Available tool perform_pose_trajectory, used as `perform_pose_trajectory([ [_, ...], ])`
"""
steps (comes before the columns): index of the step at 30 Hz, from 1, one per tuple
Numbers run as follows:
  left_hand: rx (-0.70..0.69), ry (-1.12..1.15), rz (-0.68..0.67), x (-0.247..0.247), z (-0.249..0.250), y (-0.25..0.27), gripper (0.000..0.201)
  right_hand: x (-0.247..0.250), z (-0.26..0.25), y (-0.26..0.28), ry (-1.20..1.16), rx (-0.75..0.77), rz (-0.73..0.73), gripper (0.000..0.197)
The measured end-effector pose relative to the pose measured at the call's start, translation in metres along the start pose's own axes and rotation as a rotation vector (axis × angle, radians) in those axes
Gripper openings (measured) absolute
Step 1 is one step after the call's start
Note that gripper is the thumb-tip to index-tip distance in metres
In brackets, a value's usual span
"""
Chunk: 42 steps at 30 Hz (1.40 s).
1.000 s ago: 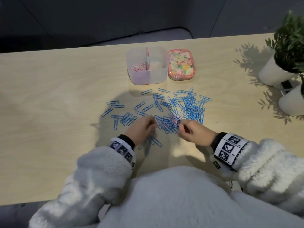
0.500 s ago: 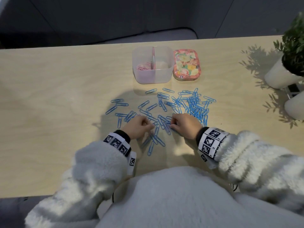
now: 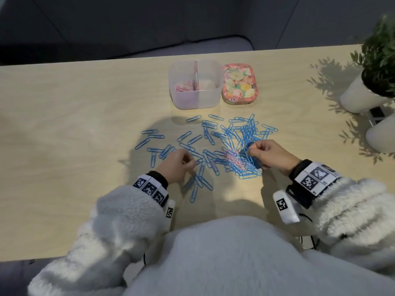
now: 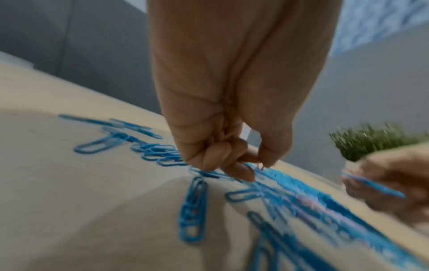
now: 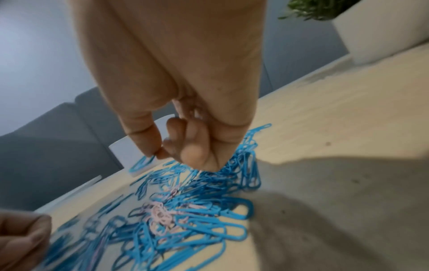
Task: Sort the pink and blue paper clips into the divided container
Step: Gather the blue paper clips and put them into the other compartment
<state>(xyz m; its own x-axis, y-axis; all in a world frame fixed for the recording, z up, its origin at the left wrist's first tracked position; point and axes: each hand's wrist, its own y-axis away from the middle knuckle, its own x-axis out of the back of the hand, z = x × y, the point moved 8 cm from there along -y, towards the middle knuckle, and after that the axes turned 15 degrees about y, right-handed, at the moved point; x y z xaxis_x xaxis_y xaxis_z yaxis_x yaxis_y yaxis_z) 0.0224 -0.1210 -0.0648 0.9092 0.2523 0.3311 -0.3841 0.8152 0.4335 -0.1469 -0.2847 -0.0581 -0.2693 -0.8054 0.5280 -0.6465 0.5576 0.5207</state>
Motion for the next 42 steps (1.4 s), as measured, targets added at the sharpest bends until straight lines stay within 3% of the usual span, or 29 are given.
perform_pose_trajectory([
  [3, 0.059, 0.26, -0.043, -0.004, 0.007, -0.008, 0.017, -0.001, 0.001, 0.002, -0.02, 0.006, -0.063, 0.024],
  [6, 0.216, 0.48, -0.073, -0.017, 0.005, -0.016, 0.017, -0.006, -0.003, -0.001, 0.259, 0.094, -0.104, 0.022],
  [8, 0.25, 0.505, -0.079, -0.024, 0.007, -0.019, 0.018, -0.01, -0.006, -0.003, 0.419, 0.133, -0.092, 0.024],
  [10, 0.208, 0.407, -0.083, -0.029, 0.011, -0.023, 0.023, -0.01, -0.011, -0.006, 0.474, 0.162, -0.013, 0.02],
  [13, 0.038, 0.197, -0.085, -0.035, 0.024, -0.027, 0.02, -0.017, -0.017, -0.009, 0.576, 0.17, 0.054, 0.019],
  [15, -0.083, -0.063, -0.117, -0.042, 0.032, -0.029, 0.008, -0.025, -0.02, -0.01, 0.649, 0.174, 0.053, 0.02],
  [17, -0.177, -0.317, -0.163, -0.049, 0.034, -0.029, 0.008, -0.028, -0.021, -0.011, 0.644, 0.179, 0.072, 0.021],
  [21, -0.228, -0.466, -0.179, -0.047, 0.029, -0.03, 0.01, -0.024, -0.013, -0.014, 0.412, 0.145, 0.029, 0.029],
  [24, -0.238, -0.46, -0.181, -0.042, 0.026, -0.028, 0.012, -0.017, -0.006, -0.012, 0.161, 0.091, -0.007, 0.023],
  [28, -0.186, -0.26, -0.102, -0.024, 0.023, -0.024, 0.013, -0.008, 0.0, -0.008, -0.267, -0.033, -0.044, 0.028],
  [30, -0.122, -0.095, -0.085, -0.018, 0.023, -0.027, 0.013, -0.006, -0.002, -0.008, -0.36, -0.054, -0.022, 0.025],
  [32, -0.093, 0.044, -0.068, -0.016, 0.027, -0.031, 0.017, -0.004, -0.008, -0.011, -0.203, -0.022, 0.032, 0.023],
  [35, -0.064, 0.18, -0.062, -0.018, 0.033, -0.036, 0.013, -0.009, -0.029, -0.019, 0.307, 0.143, 0.114, 0.017],
  [37, -0.033, 0.217, -0.072, -0.024, 0.034, -0.041, 0.007, -0.017, -0.035, -0.022, 0.539, 0.177, 0.134, 0.014],
  [42, 0.145, 0.32, -0.036, -0.032, 0.031, -0.051, 0.017, -0.03, -0.038, -0.019, 0.682, 0.219, 0.147, 0.018],
])
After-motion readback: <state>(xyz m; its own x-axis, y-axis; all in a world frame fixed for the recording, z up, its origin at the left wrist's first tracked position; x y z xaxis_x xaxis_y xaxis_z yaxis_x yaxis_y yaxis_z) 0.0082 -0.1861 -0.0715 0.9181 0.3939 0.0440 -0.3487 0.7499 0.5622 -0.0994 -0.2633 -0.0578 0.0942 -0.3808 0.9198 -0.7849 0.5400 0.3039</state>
